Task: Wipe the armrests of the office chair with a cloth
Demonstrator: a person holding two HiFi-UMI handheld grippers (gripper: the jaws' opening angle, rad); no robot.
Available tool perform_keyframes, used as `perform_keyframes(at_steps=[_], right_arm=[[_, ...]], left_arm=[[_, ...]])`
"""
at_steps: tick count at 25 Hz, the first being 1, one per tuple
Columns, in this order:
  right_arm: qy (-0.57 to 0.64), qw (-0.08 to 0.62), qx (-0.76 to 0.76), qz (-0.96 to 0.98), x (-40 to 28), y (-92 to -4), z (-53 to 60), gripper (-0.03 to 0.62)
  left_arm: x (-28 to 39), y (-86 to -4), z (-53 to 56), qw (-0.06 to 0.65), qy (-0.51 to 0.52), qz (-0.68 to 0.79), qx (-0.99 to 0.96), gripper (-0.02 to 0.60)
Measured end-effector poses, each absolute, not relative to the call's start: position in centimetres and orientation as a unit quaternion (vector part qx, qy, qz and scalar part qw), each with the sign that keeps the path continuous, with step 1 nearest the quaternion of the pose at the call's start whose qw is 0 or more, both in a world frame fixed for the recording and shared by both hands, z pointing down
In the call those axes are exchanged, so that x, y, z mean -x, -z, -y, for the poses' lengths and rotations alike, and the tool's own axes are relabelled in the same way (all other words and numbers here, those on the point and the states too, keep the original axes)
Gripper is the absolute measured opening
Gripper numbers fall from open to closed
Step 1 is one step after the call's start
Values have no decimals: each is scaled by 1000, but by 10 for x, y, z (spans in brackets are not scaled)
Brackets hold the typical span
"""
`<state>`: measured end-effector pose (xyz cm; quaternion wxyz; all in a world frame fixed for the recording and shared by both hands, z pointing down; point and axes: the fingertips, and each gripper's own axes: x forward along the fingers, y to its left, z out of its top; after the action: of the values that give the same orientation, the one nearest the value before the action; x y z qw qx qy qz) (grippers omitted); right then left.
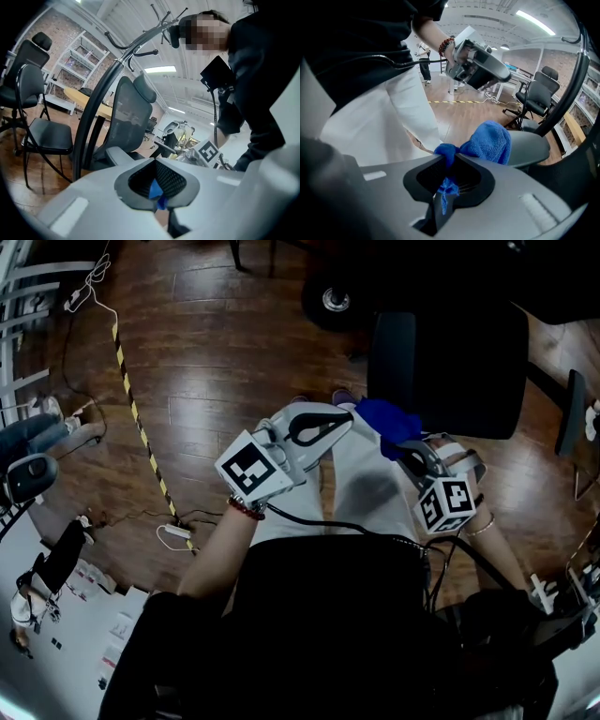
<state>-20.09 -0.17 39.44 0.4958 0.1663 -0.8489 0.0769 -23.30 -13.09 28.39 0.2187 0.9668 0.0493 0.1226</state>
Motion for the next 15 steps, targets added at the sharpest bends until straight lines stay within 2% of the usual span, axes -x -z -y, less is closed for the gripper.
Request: perform_keyframes(at_steps=[4, 9, 15], right_arm=[[-109, 525, -208, 818, 160, -402, 5, 41], [-149, 465, -311, 816, 123, -385, 69, 41], [-168, 443, -270, 838, 116, -384, 113, 41]], left_arm=[[238, -277, 138, 224, -108, -31, -968, 6], [249, -278, 147, 235, -94, 2, -967, 6], [260, -280, 149, 239, -95, 25, -966, 6]])
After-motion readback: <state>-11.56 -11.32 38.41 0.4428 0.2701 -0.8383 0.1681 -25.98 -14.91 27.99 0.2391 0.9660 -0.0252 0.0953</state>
